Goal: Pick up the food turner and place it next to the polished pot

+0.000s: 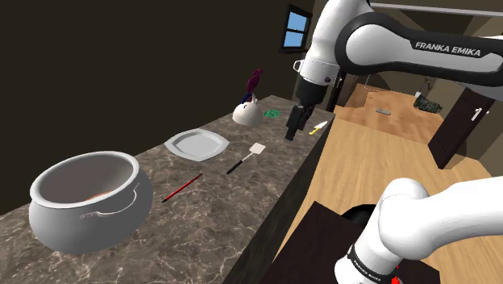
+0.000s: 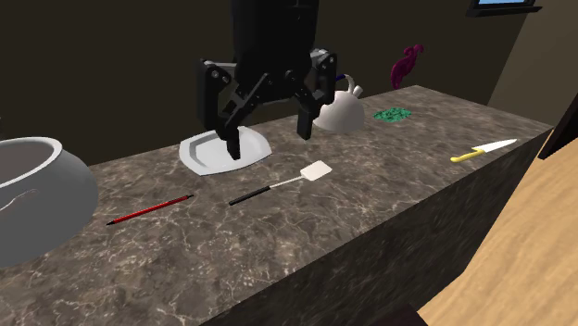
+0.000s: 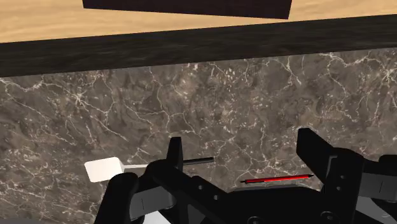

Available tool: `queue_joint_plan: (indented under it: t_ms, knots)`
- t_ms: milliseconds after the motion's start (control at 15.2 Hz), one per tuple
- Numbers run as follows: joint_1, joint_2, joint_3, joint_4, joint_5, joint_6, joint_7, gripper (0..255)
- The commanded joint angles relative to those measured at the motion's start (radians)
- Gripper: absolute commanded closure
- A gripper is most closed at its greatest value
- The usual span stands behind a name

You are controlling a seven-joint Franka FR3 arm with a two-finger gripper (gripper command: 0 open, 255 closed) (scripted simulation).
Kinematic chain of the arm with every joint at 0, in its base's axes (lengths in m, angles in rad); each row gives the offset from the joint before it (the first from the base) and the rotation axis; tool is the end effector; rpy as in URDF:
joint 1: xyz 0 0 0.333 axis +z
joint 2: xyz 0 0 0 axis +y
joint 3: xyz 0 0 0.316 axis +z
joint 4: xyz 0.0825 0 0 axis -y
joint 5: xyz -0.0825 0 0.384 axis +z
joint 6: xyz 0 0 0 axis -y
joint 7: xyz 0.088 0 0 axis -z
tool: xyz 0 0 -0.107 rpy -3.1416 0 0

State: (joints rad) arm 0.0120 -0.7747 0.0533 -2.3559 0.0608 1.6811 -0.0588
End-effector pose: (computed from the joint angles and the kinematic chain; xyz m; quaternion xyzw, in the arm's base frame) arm 0.3200 0.0318 0.5969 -0.9973 -0.0534 -0.0496 0.0115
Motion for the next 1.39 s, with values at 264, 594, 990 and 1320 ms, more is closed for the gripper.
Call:
queue_joint_plan:
  t_ms: [264, 594, 990, 1320]
  knots:
    - [0.039, 0.049, -0.117, -0.049, -0.06, 0.088, -0.271, 0]
    - [0.092, 0.172, -0.257, -0.052, -0.115, 0.202, -0.607, 0]
    - [0.174, 0.389, -0.408, 0.022, -0.121, 0.326, -1.012, 0]
    - [0.241, 0.605, -0.5, 0.133, -0.056, 0.401, -1.36, 0]
